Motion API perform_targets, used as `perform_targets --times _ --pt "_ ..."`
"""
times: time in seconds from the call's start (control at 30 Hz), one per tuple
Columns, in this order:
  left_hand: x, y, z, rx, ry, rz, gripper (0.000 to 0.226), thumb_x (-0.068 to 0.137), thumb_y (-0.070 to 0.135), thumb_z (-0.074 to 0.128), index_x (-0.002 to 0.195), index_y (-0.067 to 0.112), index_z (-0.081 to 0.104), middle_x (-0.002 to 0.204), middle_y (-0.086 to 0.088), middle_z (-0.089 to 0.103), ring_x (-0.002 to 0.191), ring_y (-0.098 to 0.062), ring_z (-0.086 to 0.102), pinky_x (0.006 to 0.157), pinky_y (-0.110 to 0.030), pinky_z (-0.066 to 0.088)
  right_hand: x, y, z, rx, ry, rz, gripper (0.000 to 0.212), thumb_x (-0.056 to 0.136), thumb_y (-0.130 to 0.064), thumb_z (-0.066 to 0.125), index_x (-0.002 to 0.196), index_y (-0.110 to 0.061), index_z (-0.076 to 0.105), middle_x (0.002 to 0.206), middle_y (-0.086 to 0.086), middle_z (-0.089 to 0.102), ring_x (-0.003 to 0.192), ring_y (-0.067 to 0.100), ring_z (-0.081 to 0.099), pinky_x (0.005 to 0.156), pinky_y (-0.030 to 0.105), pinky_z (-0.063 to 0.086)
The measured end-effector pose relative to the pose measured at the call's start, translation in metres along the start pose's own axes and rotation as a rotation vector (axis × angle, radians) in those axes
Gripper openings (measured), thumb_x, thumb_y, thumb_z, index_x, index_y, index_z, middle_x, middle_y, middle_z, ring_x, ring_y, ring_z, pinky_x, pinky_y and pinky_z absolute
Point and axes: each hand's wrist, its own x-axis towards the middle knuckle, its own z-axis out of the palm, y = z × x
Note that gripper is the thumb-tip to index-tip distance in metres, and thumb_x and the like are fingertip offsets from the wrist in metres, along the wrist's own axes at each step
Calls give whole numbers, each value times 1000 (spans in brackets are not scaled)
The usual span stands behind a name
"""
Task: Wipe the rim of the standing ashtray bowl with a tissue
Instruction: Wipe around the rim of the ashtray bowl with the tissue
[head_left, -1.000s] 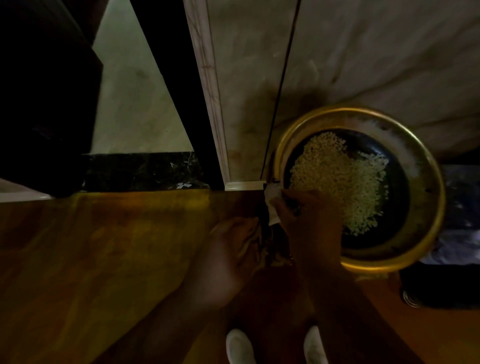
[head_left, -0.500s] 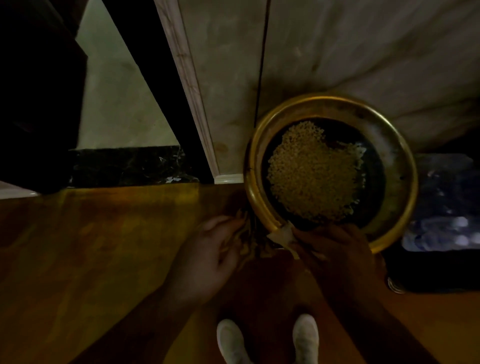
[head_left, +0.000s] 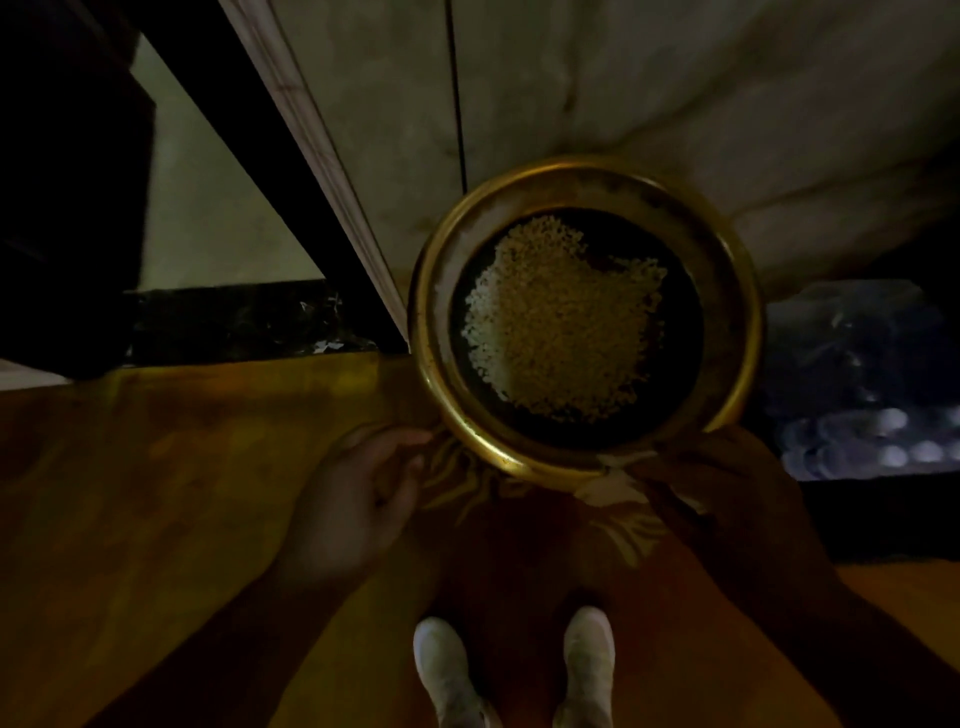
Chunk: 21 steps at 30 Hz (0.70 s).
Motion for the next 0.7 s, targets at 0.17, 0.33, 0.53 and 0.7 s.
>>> perform_targets --times 0.17,0.33,0.53,0.7 --pt "-3 7 7 6 36 -45 26 93 33 58 115 30 72 116 10 67 109 2 60 89 -18 48 2 2 -12 117 -2 55 50 104 -50 40 105 -17 77 106 0 69 99 12 56 87 25 45" --pt "-2 20 15 1 57 -48 25 92 31 58 113 27 72 114 9 68 108 -4 62 91 -31 51 30 1 -24 110 -9 52 14 91 -25 68 103 -27 75 100 -18 58 95 1 53 90 9 36" --pt "-7 24 23 -12 52 -40 25 92 28 59 112 26 72 114 11 68 109 2 60 92 -23 48 21 -4 -22 22 -115 -101 20 84 -24 68 98 -16 81 97 6 73 87 23 64 74 42 51" --pt "-12 19 24 9 44 -24 22 95 24 61 113 26 72 116 12 67 109 5 59 88 -16 47 6 -12 -19 6 -105 -81 19 88 -26 69 99 -18 81 111 -1 73 87 25 67 74 41 52"
